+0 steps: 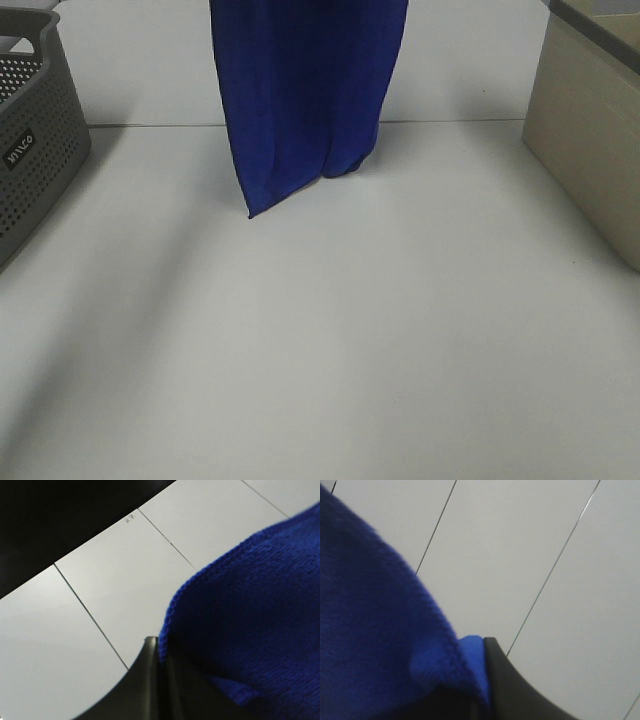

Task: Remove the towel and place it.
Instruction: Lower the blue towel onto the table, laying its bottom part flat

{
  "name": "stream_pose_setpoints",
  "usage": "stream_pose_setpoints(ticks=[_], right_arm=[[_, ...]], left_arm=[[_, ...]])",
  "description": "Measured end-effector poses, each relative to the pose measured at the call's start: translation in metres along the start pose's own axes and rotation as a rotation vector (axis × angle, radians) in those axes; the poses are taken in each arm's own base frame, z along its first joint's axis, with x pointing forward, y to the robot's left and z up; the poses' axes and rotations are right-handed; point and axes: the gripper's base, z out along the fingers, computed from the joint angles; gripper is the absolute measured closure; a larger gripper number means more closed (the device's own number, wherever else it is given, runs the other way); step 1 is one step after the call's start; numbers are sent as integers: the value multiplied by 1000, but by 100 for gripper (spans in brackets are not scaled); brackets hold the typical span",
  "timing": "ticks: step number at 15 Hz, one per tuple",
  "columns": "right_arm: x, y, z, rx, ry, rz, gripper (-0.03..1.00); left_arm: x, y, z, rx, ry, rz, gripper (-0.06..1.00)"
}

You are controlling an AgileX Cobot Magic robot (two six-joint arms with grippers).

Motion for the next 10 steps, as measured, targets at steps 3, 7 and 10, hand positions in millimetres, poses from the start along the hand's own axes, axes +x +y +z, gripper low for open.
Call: stream_pose_setpoints(ticks=[3, 7, 10], right_arm=[[-12, -7, 2, 31, -58, -12, 95], [-15, -9, 1, 48, -86, -30, 95], [-17, -11, 1, 64, -117, -43, 95]], left_arm=[[2, 11, 6, -36, -36, 49, 94], [3, 17, 6, -42, -41, 74, 94], [4, 17, 6, -36, -33, 83, 94]])
